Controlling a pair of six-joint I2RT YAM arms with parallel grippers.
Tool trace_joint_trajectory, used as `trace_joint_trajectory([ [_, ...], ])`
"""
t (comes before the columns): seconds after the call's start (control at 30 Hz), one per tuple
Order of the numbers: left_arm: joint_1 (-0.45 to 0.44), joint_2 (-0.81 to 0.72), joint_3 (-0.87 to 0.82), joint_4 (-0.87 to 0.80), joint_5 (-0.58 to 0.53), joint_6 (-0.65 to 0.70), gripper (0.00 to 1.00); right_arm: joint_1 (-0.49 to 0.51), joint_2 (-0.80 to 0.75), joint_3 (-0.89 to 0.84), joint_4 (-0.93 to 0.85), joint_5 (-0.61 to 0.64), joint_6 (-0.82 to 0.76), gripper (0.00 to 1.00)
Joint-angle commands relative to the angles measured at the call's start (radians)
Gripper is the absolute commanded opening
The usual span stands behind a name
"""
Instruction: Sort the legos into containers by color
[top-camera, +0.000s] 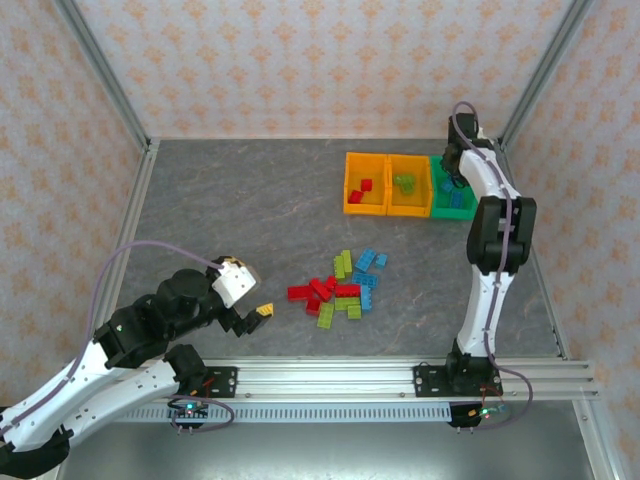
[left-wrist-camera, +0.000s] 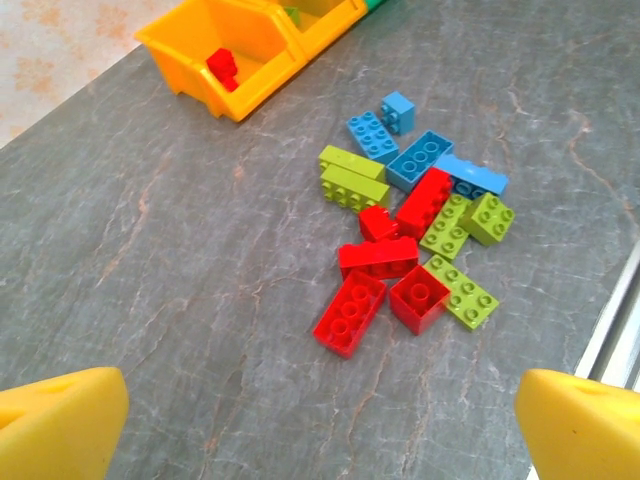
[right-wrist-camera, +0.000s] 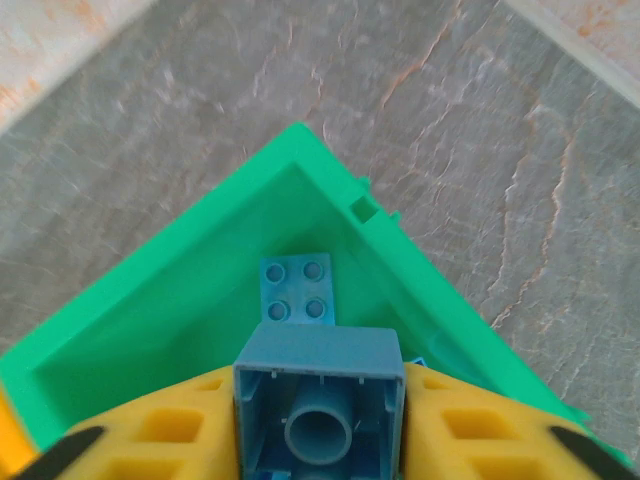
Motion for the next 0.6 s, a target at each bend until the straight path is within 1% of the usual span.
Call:
trace_joint_trajectory([
  [0.0, 0.011, 0.015, -0.006, 0.037, -0.110, -0.052, 1.00, 0.003, -0.049, 0.066, -0.132, 0.005, 0.006, 0.47],
  [0.1, 0.018, 0.040, 0.002, 0.039, -0.156, -0.093, 1.00, 0.003, -0.152, -0.041, -0.085, -0.028, 0.031, 0.55],
  [0.23, 0.030, 0.072, 0.015, 0.046, -0.184, -0.180, 1.00, 0.009, -0.335, -0.256, -0.005, -0.163, 0.096, 0.56],
  [0.27, 0.033, 0.084, 0.028, 0.049, -0.192, -0.214, 1.00, 0.018, -0.410, -0.346, 0.037, -0.190, 0.115, 0.57],
  [0.33, 0.036, 0.112, 0.045, 0.066, -0.217, -0.313, 1.00, 0.053, -0.559, -0.500, 0.120, -0.253, 0.125, 0.58],
  [0.37, 0.035, 0.132, 0.050, 0.084, -0.230, -0.378, 1.00, 0.081, -0.639, -0.580, 0.146, -0.279, 0.125, 0.60],
  [0.4, 0.036, 0.152, 0.051, 0.097, -0.243, -0.441, 1.00, 0.107, -0.702, -0.626, 0.152, -0.303, 0.118, 0.61],
  [0.47, 0.036, 0.216, 0.059, 0.114, -0.268, -0.584, 1.00, 0.168, -0.834, -0.730, 0.142, -0.361, 0.092, 0.63],
  [0.57, 0.037, 0.329, 0.078, 0.119, -0.303, -0.774, 0.99, 0.261, -0.995, -0.831, 0.087, -0.477, 0.045, 0.65],
])
